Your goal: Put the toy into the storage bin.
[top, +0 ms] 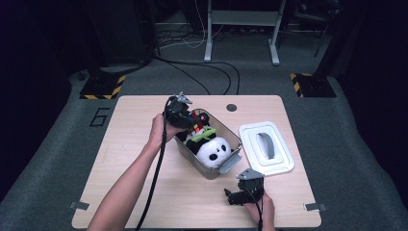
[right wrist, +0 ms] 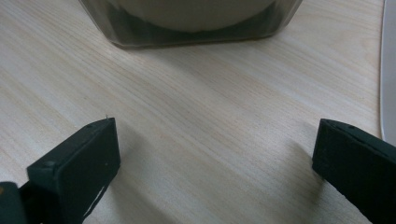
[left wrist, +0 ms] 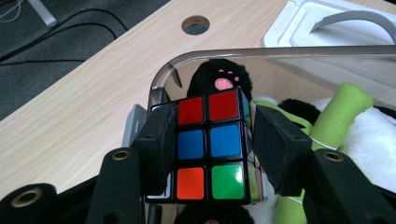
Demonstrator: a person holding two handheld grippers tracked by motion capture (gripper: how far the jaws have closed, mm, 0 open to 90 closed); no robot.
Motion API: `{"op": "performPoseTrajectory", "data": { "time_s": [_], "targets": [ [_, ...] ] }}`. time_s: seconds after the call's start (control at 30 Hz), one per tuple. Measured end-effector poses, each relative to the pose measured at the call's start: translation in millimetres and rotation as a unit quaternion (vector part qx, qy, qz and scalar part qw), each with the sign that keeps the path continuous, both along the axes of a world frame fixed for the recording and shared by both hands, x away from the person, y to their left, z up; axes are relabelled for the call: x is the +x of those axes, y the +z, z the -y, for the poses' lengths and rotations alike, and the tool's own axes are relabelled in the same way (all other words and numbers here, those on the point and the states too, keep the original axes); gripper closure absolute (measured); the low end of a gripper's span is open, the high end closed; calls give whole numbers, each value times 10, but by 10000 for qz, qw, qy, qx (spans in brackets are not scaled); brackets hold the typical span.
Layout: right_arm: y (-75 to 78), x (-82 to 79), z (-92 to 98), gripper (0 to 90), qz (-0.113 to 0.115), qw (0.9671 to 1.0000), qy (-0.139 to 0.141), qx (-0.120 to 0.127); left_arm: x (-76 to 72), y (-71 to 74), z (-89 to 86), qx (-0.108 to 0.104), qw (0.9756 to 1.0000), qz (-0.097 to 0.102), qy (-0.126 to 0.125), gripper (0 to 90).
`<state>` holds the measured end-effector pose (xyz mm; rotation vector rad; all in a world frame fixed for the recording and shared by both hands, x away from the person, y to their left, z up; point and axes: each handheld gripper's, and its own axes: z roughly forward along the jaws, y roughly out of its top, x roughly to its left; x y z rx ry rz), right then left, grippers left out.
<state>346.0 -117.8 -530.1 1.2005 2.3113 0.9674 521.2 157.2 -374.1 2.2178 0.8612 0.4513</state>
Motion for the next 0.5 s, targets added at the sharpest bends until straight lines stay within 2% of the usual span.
{"op": "performPoseTrajectory", "data": {
  "time_s": [0.07,0.1,0.17,0.23,0.37,0.5],
  "targets": [
    [0,0,0,1,-1,10000,0,1,-12,22,-42,-94,9999,-11,62,459],
    [0,0,0,1,0,10000,1,0,-25,46,-83,-163,9998,43,143,394],
    [0,0,0,1,-1,10000,1,0,-78,110,-172,-462,9987,63,228,310],
    [0,-2,0,2,-8,10000,-9,9,-142,166,-255,-618,9977,91,256,243],
    [1,0,4,1,-3,10000,34,-14,-329,207,-452,-668,9972,140,317,155],
    [1,1,5,1,-7,10000,38,-17,-555,106,-746,-649,9969,102,444,138]
  ]
}}
